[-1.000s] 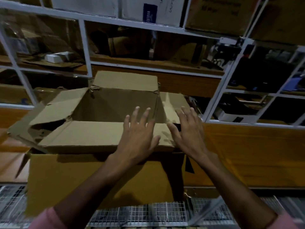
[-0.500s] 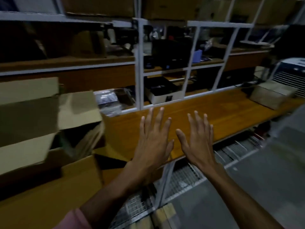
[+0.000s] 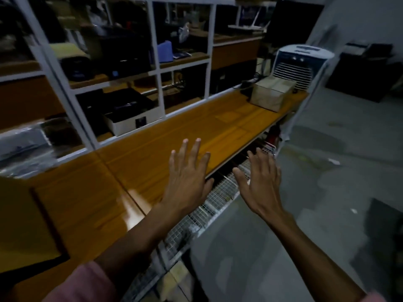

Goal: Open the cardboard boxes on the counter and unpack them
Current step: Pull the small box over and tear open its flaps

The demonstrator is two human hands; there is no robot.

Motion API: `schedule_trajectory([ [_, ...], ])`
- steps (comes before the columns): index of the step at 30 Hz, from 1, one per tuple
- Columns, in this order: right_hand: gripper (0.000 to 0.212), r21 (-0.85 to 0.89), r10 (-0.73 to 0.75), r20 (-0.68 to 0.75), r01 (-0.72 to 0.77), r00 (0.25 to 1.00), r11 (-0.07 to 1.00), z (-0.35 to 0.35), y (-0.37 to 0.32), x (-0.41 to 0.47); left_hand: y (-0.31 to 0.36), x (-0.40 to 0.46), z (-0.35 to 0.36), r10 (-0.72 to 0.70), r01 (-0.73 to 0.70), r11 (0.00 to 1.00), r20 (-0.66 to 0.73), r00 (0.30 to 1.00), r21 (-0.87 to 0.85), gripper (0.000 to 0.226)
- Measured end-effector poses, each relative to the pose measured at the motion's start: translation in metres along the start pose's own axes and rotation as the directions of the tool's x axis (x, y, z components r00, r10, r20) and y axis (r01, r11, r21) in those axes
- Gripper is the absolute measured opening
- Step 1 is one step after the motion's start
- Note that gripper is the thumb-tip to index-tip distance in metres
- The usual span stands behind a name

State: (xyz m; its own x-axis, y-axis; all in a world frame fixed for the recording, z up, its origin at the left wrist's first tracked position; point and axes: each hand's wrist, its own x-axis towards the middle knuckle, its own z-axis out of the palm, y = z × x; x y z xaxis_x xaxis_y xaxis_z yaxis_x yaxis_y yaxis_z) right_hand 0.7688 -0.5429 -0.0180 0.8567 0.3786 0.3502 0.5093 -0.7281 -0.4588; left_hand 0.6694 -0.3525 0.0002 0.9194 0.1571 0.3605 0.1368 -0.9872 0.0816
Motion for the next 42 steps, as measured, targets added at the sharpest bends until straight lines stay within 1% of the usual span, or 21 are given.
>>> schedule_trajectory([
  [3, 0.081, -0.022, 0.061, 0.038, -0.06, 0.997, 0.998, 0.009, 0.026, 0.015, 0.005, 0.034, 0.023, 0.031, -0.031, 0.999, 0.017, 0.999, -0.027, 0.066],
  [7, 0.081, -0.051, 0.08, 0.015, -0.079, 0.997, 0.996, 0.016, 0.059, 0.049, 0.013, 0.092, 0.056, 0.061, -0.06, 0.997, 0.025, 0.998, -0.053, 0.067],
  [10, 0.079, -0.082, 0.092, 0.002, -0.092, 0.996, 0.992, 0.028, 0.086, 0.083, 0.017, 0.143, 0.089, 0.099, -0.1, 0.992, -0.01, 0.995, -0.071, 0.067],
  [13, 0.081, -0.098, 0.081, -0.062, -0.087, 0.995, 0.991, 0.051, 0.117, 0.126, 0.018, 0.198, 0.134, 0.137, -0.142, 0.987, -0.064, 0.989, -0.078, 0.069],
  [16, 0.082, -0.132, 0.027, -0.159, -0.048, 0.987, 0.99, 0.09, 0.158, 0.192, 0.011, 0.262, 0.191, 0.149, -0.157, 0.986, -0.122, 0.981, -0.058, 0.074],
  [19, 0.075, -0.181, 0.007, -0.217, -0.047, 0.976, 0.982, 0.132, 0.2, 0.268, -0.001, 0.33, 0.242, 0.123, -0.138, 0.986, -0.154, 0.98, -0.091, 0.076],
  [22, 0.074, -0.17, 0.066, -0.193, -0.099, 0.979, 0.98, 0.157, 0.225, 0.314, -0.007, 0.381, 0.272, 0.086, -0.106, 0.978, -0.116, 0.99, -0.178, 0.073],
  [25, 0.078, -0.172, 0.088, -0.147, -0.113, 0.985, 0.979, 0.161, 0.241, 0.345, -0.006, 0.422, 0.29, 0.117, -0.128, 0.972, -0.067, 0.991, -0.197, 0.073],
  [28, 0.081, -0.172, 0.098, -0.141, -0.122, 0.985, 0.977, 0.165, 0.259, 0.387, -0.006, 0.461, 0.311, 0.12, -0.124, 0.962, -0.034, 0.992, -0.242, 0.073],
  [33, 0.075, -0.115, 0.1, -0.135, -0.116, 0.986, 0.987, 0.189, 0.292, 0.441, 0.004, 0.507, 0.349, 0.123, -0.118, 0.947, -0.003, 0.992, -0.3, 0.071],
  [38, 0.077, -0.051, 0.139, -0.141, -0.148, 0.98, 0.988, 0.19, 0.342, 0.495, 0.031, 0.572, 0.388, 0.161, -0.134, 0.957, 0.086, 0.983, -0.258, 0.072],
  [42, 0.076, -0.027, 0.112, -0.109, -0.116, 0.988, 0.993, 0.184, 0.391, 0.567, 0.05, 0.632, 0.414, 0.145, -0.117, 0.972, 0.126, 0.981, -0.203, 0.073],
])
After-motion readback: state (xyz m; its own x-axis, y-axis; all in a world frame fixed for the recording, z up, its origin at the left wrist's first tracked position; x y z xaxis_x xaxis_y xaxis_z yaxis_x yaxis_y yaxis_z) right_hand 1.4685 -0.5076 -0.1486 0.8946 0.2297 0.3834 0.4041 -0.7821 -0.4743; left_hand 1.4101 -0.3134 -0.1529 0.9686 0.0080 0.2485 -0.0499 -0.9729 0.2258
